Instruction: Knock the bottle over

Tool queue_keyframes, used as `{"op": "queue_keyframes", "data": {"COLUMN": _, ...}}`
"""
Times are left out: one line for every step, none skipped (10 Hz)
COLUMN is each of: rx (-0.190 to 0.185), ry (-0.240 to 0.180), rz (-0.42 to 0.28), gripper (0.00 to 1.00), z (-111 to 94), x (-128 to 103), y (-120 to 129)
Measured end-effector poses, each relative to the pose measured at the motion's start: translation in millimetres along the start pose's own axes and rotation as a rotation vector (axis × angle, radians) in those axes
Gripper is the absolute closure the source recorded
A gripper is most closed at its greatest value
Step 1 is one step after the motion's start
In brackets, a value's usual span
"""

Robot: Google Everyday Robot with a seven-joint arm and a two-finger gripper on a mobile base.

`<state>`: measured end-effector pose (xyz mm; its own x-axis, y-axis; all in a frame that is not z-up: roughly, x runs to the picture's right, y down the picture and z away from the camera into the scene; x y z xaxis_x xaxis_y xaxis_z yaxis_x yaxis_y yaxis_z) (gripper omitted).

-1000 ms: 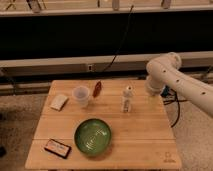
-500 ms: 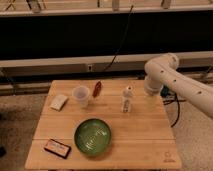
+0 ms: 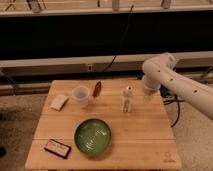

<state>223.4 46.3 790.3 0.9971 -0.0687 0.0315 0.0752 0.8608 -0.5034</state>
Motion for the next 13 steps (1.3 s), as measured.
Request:
{"op": "queue_keyframes", "data": {"rx": 0.0, "ry": -0.005, "rz": -0.002, "gripper": 0.85, "z": 2.6, "x": -3.8, "y": -2.6}}
{"op": "queue_keyframes", "data": {"rx": 0.0, "ry": -0.007, "rz": -0.003, "gripper": 0.92, "z": 3.8, "x": -4.8, "y": -3.6}}
{"op": "queue_keyframes", "data": {"rx": 0.0, "ry": -0.011, "rz": -0.01, "gripper": 0.97, "z": 5.1, "x": -7.2, "y": -4.6}}
{"op": "queue_keyframes", "data": {"rx": 0.002, "ry": -0.018, "rz": -0.028, "gripper": 1.0, "z": 6.4, "x": -13.4, "y": -6.4}}
{"op": "queue_keyframes", "data": {"rx": 0.003, "ry": -0.031, "rz": -0.052, "gripper": 1.0, "z": 8.0, "x": -26.9, "y": -7.6}}
{"op": "queue_keyframes", "data": {"rx": 0.005, "ry": -0.036, "rz": -0.063, "gripper": 1.0, "z": 8.5, "x": -33.8, "y": -8.5}}
{"op": "queue_keyframes", "data": {"rx": 0.006, "ry": -0.041, "rz": -0.068, "gripper": 1.0, "z": 8.8, "x": -39.8, "y": -9.0}}
{"op": "queue_keyframes", "data": {"rx": 0.01, "ry": -0.053, "rz": -0.082, "gripper": 1.0, "z": 8.8, "x": -52.0, "y": -11.3}}
{"op": "queue_keyframes", "data": {"rx": 0.011, "ry": -0.056, "rz": -0.089, "gripper": 1.0, "z": 8.9, "x": -52.9, "y": -11.6}}
{"op": "queue_keyframes", "data": {"rx": 0.014, "ry": -0.059, "rz": -0.097, "gripper": 1.0, "z": 8.4, "x": -52.5, "y": -12.0}}
{"op": "queue_keyframes", "data": {"rx": 0.019, "ry": -0.065, "rz": -0.115, "gripper": 1.0, "z": 7.1, "x": -60.7, "y": -13.8}}
{"op": "queue_keyframes", "data": {"rx": 0.022, "ry": -0.071, "rz": -0.129, "gripper": 1.0, "z": 6.3, "x": -70.5, "y": -15.7}}
{"op": "queue_keyframes", "data": {"rx": 0.028, "ry": -0.077, "rz": -0.15, "gripper": 1.0, "z": 4.9, "x": -84.2, "y": -20.0}}
